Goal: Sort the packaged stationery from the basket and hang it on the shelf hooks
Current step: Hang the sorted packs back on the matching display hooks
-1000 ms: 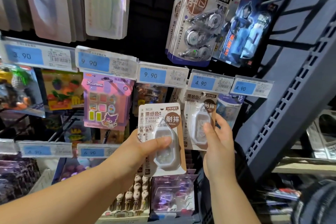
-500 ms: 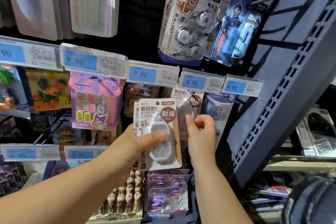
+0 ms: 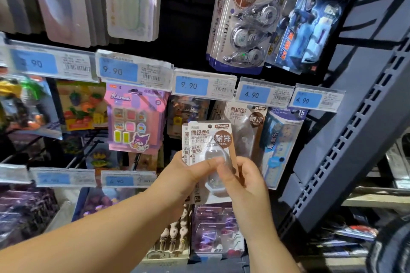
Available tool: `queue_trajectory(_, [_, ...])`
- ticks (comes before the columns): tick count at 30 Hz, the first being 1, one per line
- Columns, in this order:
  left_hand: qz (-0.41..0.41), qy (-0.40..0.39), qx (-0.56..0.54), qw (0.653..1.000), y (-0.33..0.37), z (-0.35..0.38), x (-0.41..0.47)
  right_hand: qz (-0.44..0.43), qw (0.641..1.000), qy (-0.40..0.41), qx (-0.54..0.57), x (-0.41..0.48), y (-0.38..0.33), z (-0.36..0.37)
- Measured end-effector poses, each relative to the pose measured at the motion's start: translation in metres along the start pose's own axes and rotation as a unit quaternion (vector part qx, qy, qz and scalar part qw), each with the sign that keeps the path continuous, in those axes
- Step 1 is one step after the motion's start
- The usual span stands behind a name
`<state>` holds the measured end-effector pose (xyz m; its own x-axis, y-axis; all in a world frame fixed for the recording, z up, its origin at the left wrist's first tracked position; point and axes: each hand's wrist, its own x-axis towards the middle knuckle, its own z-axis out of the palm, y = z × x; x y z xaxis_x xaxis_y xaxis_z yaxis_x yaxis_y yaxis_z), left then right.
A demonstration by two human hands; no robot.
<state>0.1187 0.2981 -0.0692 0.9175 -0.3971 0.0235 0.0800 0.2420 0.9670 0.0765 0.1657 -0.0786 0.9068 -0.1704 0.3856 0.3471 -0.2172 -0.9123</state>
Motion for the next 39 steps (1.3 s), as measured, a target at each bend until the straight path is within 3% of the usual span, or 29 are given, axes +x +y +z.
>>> queue_trajectory(6, [-0.059,0.084,0.004,0.995,0.002,0.007,-0.007,0.030,0.997,0.012,0.063,-0.005,0.008,-0.003])
queue_trajectory(8, [-0.096,0.077,-0.025,0.992,-0.001,0.004,-0.006,0.041,0.993,0.030,0.105,-0.006,0.008,-0.002])
queue_trajectory(14, [-0.055,0.042,-0.056,0.996,-0.010,0.000,-0.013,0.051,0.984,0.076,0.155,-0.004,0.008,-0.004])
queue_trajectory(24, [-0.051,0.108,-0.067,0.991,-0.005,-0.004,-0.009,0.008,0.984,0.143,0.103,0.022,0.009,-0.025])
queue_trajectory(35, [-0.052,0.118,-0.069,0.989,-0.001,-0.002,-0.005,0.047,0.980,0.179,0.078,0.051,0.012,-0.021])
queue_trajectory(39, [-0.054,0.129,-0.067,0.988,-0.003,0.000,-0.002,0.049,0.963,0.248,-0.091,0.040,0.014,-0.016])
